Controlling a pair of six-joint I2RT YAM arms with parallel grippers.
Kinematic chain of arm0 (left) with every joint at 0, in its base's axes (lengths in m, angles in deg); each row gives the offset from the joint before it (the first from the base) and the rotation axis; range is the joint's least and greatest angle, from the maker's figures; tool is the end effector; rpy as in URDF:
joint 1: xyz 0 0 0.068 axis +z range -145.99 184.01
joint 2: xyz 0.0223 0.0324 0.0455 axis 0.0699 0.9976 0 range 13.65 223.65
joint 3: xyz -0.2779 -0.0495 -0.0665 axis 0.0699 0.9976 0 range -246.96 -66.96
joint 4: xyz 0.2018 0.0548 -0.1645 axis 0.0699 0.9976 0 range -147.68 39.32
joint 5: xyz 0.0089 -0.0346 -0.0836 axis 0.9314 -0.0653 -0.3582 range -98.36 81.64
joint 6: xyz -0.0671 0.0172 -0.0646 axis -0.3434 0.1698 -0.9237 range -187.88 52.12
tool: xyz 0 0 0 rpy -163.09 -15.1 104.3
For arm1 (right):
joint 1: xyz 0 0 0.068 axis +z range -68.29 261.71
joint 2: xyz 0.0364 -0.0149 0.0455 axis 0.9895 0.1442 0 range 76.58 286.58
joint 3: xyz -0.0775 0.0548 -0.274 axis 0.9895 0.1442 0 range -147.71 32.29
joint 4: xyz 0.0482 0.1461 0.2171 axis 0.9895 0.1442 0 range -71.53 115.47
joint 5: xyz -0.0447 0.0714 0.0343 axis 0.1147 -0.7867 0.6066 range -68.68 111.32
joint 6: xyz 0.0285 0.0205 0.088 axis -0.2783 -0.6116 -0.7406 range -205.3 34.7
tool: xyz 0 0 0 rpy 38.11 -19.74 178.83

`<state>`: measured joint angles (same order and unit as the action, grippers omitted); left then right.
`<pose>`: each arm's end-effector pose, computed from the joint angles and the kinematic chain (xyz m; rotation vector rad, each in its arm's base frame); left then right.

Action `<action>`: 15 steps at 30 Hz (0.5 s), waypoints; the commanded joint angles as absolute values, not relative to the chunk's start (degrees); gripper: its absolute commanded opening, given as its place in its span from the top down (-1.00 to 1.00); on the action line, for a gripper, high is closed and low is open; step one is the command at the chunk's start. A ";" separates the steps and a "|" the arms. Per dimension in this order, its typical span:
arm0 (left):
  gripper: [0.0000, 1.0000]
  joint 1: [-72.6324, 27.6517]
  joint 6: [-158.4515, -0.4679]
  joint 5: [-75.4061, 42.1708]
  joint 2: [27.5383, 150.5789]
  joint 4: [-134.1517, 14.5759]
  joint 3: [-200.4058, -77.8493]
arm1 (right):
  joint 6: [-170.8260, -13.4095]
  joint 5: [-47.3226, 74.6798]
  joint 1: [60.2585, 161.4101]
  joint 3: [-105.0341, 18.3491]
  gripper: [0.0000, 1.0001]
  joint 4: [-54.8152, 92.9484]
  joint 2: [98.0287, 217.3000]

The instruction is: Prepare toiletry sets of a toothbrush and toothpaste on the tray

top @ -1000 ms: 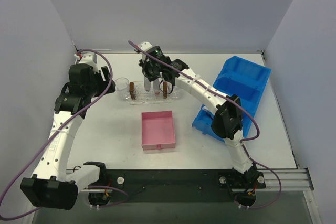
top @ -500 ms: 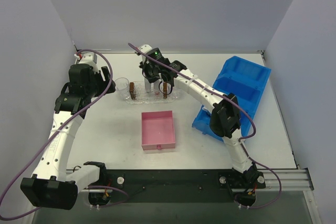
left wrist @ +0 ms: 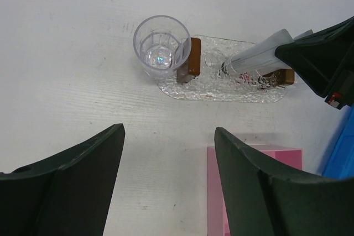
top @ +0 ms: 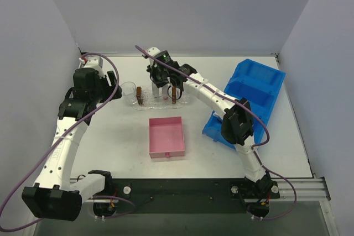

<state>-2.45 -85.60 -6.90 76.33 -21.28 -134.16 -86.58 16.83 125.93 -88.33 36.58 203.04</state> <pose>0.2691 -0.0283 0.3591 -0.2244 2.1231 -0.2218 0.4167 0.4147 0.3096 -0.7933 1.8751 0.5852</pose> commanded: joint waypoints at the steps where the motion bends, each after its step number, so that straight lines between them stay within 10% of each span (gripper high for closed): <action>1: -0.53 -2.67 -85.11 -6.95 75.44 -23.49 -134.37 | -86.97 15.52 125.48 -88.03 1.00 34.12 203.32; 15: -0.53 -2.67 -85.02 -7.04 75.00 -23.49 -133.84 | -86.62 15.08 125.48 -87.41 0.80 34.03 203.67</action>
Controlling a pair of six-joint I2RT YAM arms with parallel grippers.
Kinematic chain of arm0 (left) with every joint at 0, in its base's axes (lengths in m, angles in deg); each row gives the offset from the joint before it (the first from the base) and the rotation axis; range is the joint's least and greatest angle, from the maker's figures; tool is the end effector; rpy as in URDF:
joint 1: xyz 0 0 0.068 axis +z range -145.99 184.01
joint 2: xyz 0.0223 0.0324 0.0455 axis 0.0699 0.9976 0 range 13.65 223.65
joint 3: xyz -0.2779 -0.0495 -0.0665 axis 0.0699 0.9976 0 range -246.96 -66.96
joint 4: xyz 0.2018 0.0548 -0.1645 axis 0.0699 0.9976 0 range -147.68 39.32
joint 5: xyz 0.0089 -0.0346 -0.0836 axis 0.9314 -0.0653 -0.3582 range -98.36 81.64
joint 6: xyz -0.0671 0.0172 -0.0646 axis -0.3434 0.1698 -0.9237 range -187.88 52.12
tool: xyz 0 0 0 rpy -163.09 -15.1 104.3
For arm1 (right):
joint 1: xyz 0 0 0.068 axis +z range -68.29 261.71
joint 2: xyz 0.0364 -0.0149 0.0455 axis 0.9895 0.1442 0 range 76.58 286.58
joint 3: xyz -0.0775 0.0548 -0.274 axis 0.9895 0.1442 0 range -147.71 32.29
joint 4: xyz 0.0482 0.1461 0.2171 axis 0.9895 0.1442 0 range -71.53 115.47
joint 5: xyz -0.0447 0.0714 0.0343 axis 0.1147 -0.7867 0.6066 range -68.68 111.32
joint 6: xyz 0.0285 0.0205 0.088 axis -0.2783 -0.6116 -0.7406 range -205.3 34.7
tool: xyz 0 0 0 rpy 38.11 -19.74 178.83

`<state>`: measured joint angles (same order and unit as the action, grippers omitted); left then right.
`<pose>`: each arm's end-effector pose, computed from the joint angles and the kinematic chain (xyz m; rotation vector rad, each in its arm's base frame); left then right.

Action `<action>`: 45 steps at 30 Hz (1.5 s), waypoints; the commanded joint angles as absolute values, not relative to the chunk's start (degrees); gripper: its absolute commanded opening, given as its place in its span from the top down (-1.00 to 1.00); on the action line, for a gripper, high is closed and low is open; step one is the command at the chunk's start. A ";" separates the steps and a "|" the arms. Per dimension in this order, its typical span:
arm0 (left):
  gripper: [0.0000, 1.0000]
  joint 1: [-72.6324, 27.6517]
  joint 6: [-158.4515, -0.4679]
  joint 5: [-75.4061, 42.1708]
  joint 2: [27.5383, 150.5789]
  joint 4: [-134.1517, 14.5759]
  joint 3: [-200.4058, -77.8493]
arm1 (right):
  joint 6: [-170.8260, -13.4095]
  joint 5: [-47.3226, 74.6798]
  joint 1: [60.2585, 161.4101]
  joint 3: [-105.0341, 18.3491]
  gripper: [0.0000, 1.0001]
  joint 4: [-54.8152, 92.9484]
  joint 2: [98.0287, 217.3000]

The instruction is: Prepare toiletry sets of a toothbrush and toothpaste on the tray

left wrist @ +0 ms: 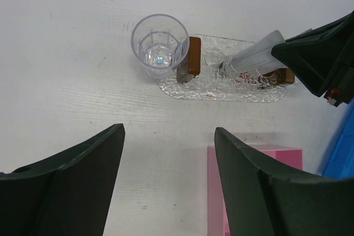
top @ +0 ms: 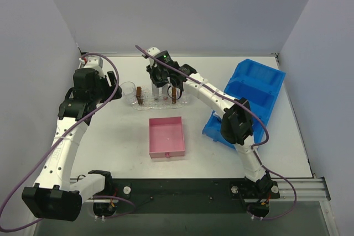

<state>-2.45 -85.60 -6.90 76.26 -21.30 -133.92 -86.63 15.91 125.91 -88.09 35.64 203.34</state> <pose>0.2688 -0.0283 0.3578 -0.2246 2.1257 -0.2214 0.4172 0.4169 0.3074 -0.8005 1.8667 0.6030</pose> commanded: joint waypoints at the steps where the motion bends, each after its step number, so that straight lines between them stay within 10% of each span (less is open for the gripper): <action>1: -0.53 -2.67 -85.02 -7.04 75.09 -23.49 -133.84 | -86.62 14.99 125.56 -87.50 0.76 34.03 203.67; 25: -0.53 -2.67 -85.02 -6.78 74.82 -23.32 -133.84 | -86.89 16.57 126.18 -91.90 -0.07 34.64 200.95; 37: -0.54 -2.67 -85.28 -5.72 75.79 -22.36 -135.86 | -88.55 16.75 125.92 -89.62 -0.15 34.64 192.08; 45: -0.48 -3.02 -85.55 -5.72 77.46 -20.95 -137.54 | -95.14 15.60 118.02 -65.59 -0.08 37.10 172.14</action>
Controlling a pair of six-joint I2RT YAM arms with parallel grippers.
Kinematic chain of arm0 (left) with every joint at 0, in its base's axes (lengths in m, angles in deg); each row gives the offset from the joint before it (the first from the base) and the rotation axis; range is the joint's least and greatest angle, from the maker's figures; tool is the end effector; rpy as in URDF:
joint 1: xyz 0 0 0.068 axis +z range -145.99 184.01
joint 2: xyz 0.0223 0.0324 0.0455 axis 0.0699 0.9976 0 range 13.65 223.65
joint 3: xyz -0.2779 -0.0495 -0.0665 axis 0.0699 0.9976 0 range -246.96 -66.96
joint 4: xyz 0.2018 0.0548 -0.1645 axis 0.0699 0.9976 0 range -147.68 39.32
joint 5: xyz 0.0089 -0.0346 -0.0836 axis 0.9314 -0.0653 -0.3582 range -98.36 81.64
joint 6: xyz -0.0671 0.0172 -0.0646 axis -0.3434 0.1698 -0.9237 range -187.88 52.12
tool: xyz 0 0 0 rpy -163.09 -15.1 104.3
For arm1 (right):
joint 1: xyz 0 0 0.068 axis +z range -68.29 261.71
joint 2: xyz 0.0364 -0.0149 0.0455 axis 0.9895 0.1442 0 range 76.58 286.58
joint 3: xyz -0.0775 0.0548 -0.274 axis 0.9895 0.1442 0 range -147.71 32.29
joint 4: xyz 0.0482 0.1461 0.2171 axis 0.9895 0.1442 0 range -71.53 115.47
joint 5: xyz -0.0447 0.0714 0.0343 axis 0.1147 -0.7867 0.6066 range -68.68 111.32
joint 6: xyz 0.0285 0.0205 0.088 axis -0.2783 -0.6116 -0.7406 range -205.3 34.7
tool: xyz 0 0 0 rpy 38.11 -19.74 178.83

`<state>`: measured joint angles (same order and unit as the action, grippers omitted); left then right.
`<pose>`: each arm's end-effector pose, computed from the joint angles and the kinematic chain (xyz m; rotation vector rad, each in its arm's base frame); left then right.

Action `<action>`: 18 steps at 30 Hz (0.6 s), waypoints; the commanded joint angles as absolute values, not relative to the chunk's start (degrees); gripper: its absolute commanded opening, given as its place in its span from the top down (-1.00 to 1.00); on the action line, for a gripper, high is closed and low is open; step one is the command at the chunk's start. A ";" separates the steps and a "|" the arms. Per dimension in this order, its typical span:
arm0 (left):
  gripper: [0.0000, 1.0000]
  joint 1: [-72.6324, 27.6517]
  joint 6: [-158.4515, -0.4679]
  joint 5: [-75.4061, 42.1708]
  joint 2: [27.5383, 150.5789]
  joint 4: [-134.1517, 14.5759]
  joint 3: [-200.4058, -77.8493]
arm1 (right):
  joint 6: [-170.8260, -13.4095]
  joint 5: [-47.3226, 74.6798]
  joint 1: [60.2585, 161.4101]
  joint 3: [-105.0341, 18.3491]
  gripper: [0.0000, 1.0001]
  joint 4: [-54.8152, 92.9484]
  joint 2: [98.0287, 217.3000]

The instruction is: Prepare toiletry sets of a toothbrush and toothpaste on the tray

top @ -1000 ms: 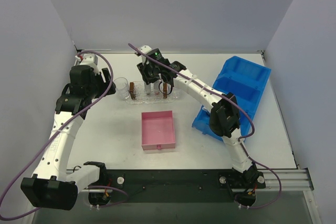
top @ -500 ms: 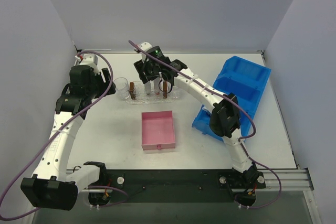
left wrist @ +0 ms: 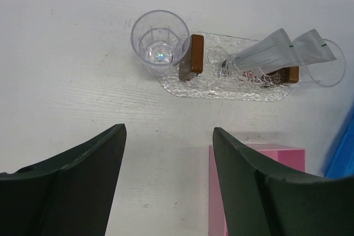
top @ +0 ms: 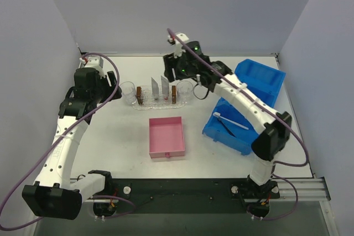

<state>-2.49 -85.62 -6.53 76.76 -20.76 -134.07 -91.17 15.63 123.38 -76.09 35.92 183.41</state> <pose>0.2702 -0.0281 0.3554 -0.2293 2.1402 -0.2121 0.3701 0.3407 0.4062 -0.6516 1.7852 0.6642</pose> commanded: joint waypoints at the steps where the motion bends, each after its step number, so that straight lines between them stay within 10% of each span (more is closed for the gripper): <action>1: -0.47 -3.20 -85.55 -5.72 77.72 -20.95 -137.53 | -96.28 15.78 116.96 -62.75 -0.08 37.37 170.03; 18: -0.45 -9.17 -87.48 -8.36 86.95 -24.11 -136.57 | -89.09 8.14 103.42 -28.53 -0.05 45.10 150.76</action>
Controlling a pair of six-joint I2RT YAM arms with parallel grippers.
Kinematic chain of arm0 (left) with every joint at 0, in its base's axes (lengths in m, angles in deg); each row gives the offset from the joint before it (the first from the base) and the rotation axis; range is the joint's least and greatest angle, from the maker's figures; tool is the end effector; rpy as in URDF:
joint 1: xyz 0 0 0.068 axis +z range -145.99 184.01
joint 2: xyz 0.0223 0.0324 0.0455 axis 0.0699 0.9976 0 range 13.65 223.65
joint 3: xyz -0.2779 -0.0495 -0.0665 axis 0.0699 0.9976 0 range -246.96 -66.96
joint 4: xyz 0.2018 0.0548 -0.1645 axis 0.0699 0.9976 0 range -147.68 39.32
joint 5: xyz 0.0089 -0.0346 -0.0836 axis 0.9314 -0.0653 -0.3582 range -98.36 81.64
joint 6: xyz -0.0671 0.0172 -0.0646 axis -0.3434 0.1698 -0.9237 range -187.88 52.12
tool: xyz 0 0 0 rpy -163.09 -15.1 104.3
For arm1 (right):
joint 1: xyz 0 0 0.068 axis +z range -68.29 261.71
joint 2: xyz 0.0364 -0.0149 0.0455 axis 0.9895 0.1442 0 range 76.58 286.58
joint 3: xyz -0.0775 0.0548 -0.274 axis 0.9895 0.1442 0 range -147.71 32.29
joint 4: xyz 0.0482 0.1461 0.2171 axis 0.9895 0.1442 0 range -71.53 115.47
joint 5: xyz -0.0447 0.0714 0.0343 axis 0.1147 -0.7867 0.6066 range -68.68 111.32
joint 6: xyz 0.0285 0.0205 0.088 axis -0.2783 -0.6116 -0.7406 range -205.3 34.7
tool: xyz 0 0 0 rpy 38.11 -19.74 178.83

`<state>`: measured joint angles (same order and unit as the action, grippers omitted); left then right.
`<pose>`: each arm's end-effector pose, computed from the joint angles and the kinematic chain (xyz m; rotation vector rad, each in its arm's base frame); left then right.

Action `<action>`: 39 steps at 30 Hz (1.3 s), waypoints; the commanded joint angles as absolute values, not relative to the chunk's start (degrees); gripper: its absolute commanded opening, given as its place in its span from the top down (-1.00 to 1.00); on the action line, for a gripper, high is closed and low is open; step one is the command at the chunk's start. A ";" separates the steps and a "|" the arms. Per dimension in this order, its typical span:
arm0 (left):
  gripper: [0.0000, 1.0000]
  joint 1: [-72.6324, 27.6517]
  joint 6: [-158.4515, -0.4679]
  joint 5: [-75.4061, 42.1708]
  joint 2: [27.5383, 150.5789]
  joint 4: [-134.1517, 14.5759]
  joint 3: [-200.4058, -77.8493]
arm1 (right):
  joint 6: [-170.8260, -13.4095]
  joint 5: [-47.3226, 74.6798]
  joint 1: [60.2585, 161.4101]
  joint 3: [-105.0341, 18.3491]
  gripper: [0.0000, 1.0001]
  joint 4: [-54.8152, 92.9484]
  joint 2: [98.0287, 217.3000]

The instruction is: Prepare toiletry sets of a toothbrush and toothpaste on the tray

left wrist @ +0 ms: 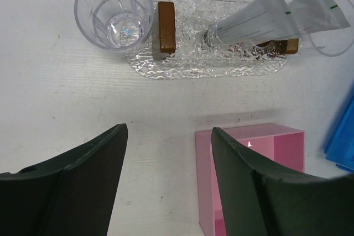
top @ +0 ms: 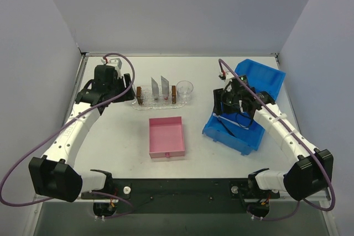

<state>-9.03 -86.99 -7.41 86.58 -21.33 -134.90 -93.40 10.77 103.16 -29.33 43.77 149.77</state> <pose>0.3036 -0.0689 0.3155 -0.1307 2.3034 -0.2705 0.2940 0.1323 0.2969 -0.3637 2.2158 0.4862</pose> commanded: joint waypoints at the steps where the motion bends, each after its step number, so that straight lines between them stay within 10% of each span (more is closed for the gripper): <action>1: -0.45 -9.17 -87.39 -8.36 86.95 -24.11 -136.39 | -87.43 8.22 103.33 -28.35 -0.05 45.10 151.37; 39: -0.43 -12.16 -93.37 -5.54 87.92 -27.89 -133.76 | -75.01 7.87 103.68 -26.51 -0.01 44.22 157.01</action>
